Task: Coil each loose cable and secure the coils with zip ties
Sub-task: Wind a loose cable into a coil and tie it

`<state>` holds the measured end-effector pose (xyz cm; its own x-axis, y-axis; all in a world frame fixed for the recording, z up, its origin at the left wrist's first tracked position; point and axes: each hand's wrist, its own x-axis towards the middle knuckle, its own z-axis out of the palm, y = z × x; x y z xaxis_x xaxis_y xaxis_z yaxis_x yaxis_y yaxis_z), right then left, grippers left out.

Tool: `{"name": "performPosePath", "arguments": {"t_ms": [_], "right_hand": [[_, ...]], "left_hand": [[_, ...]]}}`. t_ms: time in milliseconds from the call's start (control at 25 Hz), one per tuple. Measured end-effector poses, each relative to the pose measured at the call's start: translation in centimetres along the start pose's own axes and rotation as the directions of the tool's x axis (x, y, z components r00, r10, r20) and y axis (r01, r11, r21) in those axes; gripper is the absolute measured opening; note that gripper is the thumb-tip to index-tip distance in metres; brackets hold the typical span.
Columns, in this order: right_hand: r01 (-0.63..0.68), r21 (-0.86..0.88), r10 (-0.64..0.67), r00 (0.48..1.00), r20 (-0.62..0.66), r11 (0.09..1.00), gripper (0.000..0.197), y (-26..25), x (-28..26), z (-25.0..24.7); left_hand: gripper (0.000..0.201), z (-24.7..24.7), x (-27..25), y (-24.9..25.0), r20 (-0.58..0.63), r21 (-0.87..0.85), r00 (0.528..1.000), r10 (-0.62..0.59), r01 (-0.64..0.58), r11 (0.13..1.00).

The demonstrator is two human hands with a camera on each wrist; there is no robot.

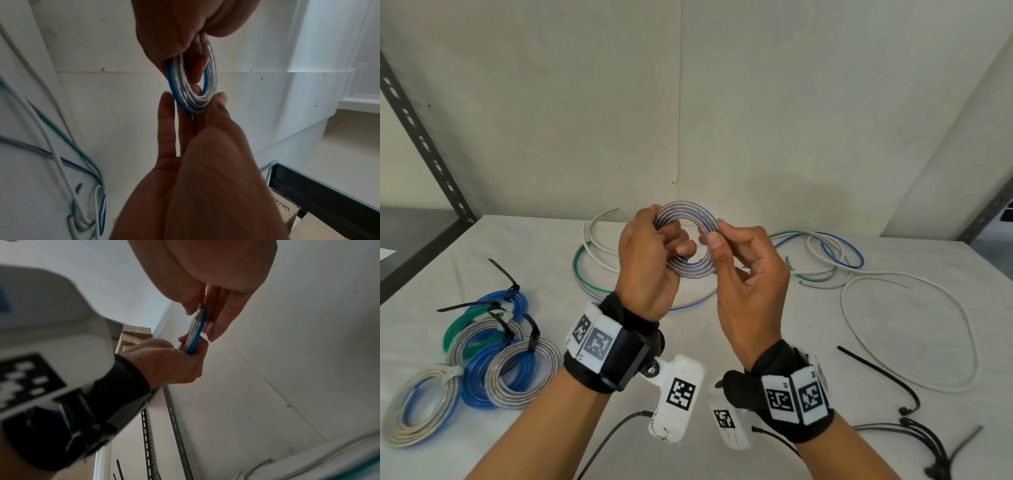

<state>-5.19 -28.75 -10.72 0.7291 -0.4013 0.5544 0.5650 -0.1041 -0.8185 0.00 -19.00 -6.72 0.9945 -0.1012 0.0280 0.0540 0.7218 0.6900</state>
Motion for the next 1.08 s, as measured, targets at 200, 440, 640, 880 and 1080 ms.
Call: {"name": "performPosePath", "arguments": {"t_ms": [200, 440, 640, 880, 1080], "right_hand": [[-0.126, 0.161, 0.129, 0.992, -0.011, 0.979, 0.008, 0.5, 0.9, -0.4], [-0.145, 0.201, 0.141, 0.989, 0.033, 0.969, 0.015, 0.4, 1.0, -0.6], [-0.166, 0.202, 0.161, 0.986, 0.041, 0.965, 0.019, 0.5, 1.3, -0.7], [-0.117, 0.018, 0.106, 0.947, 0.302, 0.993, 0.021, -1.6, 3.7, -4.6], [0.01, -0.265, 0.116, 0.883, 0.455, 0.964, 0.015, -4.1, 4.8, -7.6]], "left_hand": [[0.036, 0.0, 0.0, -0.2, -0.01, -0.002, 1.0, 0.017, -0.017, 1.0], [0.037, 0.0, 0.0, -0.2, -0.038, 0.012, 0.999, 0.038, -0.038, 0.999], [0.039, 0.2, -0.2, -0.4, 0.015, -0.019, 1.0, 0.016, -0.016, 1.0], [0.042, -0.1, -0.6, 0.8, 0.276, 0.316, 0.933, -0.231, 0.139, 0.938], [0.026, 1.3, -2.2, 1.0, 0.341, 0.68, 0.897, -0.283, -0.028, 0.733]]}}
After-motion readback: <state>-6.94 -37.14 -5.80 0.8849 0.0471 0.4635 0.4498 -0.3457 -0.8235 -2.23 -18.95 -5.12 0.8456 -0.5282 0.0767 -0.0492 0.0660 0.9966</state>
